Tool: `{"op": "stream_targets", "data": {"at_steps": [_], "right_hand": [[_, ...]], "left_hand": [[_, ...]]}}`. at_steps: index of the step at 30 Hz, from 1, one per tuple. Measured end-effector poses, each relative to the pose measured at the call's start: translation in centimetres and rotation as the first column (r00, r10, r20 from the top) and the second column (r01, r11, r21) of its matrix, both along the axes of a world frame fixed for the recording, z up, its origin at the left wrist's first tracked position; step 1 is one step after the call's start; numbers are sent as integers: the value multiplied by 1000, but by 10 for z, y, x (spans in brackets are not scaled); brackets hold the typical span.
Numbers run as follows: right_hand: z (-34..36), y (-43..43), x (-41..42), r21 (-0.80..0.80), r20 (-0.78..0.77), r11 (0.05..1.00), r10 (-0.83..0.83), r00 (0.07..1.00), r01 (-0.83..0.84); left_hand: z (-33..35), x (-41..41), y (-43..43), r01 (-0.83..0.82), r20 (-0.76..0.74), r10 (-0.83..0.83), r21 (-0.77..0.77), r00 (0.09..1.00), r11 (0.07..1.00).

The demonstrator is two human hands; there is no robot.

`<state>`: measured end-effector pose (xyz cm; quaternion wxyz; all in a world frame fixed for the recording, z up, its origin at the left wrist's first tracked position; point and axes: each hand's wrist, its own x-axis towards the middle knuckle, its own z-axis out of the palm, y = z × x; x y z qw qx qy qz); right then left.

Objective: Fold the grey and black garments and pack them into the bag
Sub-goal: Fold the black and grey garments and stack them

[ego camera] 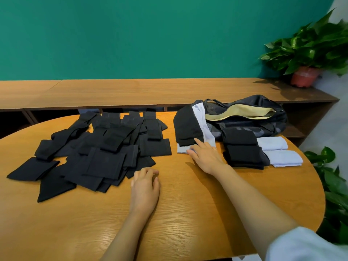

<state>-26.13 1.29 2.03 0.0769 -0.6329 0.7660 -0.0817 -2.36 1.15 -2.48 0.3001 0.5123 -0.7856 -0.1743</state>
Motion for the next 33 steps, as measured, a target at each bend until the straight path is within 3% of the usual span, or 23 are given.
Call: {"op": "stream_targets", "data": {"at_steps": [7,14,20,26,29,33], "right_hand": [[4,-9,5,93,-47,995,-42,998,46],[10,14,19,-210,-215,977,-7,977,-39],[-3,70,49,-236,-316,967,17,949,-96],[-21,117,72,-299,-186,937,129,974,-181],[-20,128,71,-341,-65,919,185,981,-196],[-22,133,70,-286,66,953,127,990,-104]], "left_hand": [[1,0,1,1,4,-1,-3,1000,1000],[0,0,0,-7,15,7,-3,1000,1000],[4,-1,5,31,7,-31,5,999,1000],[9,0,22,281,176,-252,-166,952,945],[8,4,34,270,147,-246,-178,958,946],[6,13,48,203,57,-197,-138,979,969]]}}
